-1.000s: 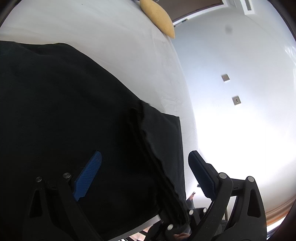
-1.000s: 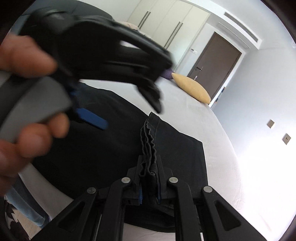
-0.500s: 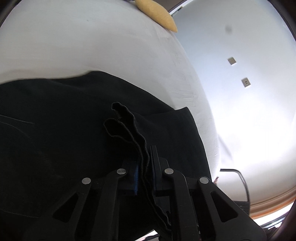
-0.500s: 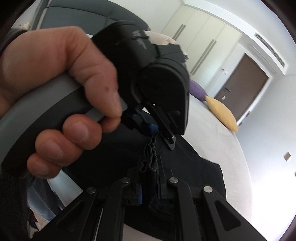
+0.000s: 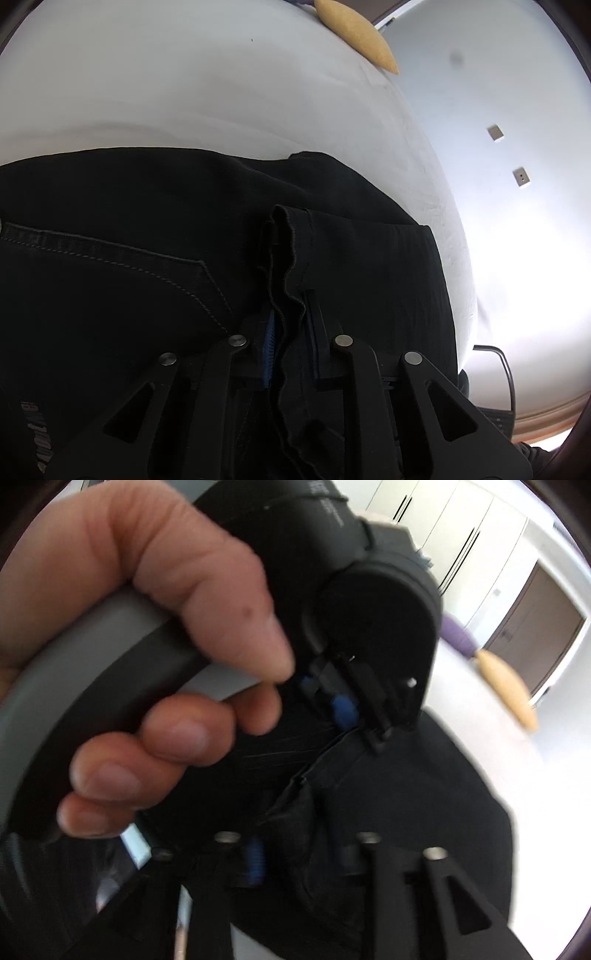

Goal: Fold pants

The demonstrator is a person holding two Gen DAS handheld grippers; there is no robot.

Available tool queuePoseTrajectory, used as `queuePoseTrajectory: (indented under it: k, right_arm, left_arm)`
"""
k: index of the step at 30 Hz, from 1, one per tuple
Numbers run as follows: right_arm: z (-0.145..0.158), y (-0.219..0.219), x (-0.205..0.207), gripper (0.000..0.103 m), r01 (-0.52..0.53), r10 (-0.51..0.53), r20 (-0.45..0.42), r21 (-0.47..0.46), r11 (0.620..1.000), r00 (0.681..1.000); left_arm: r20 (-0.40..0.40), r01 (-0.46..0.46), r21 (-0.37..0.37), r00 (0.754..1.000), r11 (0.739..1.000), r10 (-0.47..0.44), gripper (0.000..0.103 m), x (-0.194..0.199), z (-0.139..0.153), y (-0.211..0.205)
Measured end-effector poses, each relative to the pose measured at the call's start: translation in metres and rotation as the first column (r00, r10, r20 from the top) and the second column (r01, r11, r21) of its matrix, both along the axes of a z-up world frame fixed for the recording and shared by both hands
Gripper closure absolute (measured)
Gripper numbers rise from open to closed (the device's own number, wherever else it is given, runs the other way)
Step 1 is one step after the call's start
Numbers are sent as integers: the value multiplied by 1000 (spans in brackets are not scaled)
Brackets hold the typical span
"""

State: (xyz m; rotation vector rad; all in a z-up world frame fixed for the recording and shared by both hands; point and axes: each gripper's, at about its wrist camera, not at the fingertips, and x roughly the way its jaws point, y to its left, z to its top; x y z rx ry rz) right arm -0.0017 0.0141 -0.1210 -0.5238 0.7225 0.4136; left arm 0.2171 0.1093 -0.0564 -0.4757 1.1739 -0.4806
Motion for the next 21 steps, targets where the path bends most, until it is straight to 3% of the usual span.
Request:
queuePoseTrajectory:
  k: [2,3,4,5,7,8,9,12,14,16,18,21]
  right_arm:
    - [12,-19,-15,34,-33,36,-35,102,994,999]
    - [19,-30,-22,33,-40,49,-52,152,987,997]
    - [28,-45,-28,33,-43,62,-81,214,976,995]
    - [38,-64,-32,34,-40,81,-126,296,954,989]
    - [54,-94,-33,47,-20,109,-187,427,904,976]
    - [61,-109,-27,60,11,101,-210,473,881,972]
    - [66,-137,-17,69,73,72,-250,523,849,966]
    - [65,-210,30,84,226,7,-355,611,758,935]
    - [55,-258,71,84,324,15,-446,672,666,895]
    - [47,-295,98,84,399,4,-500,696,597,866]
    - [36,-323,123,84,450,22,-544,716,535,839]
    - [18,-351,158,84,524,-14,-596,694,494,803]
  left_arm:
    - [35,-45,63,998,997,42,73,-7,11,10]
    - [59,-66,91,996,994,61,70,-16,12,10]
    - [88,-99,125,992,987,88,57,-18,21,19]
    - [116,-129,153,987,980,112,49,-23,29,23]
    - [212,-164,225,970,960,116,49,-34,51,23]
    - [250,-156,255,964,954,90,49,-42,60,13]
    - [286,-140,291,957,947,53,49,-48,65,2]
    - [334,-61,422,938,905,-93,49,-70,62,-55]
    - [320,-32,494,936,869,-147,49,-76,45,-78]
    - [254,-12,541,956,841,-149,49,-70,16,-94]
    - [262,-39,521,958,853,-116,49,-65,-4,-105]
    - [276,-61,522,956,851,-100,49,-65,-6,-107]
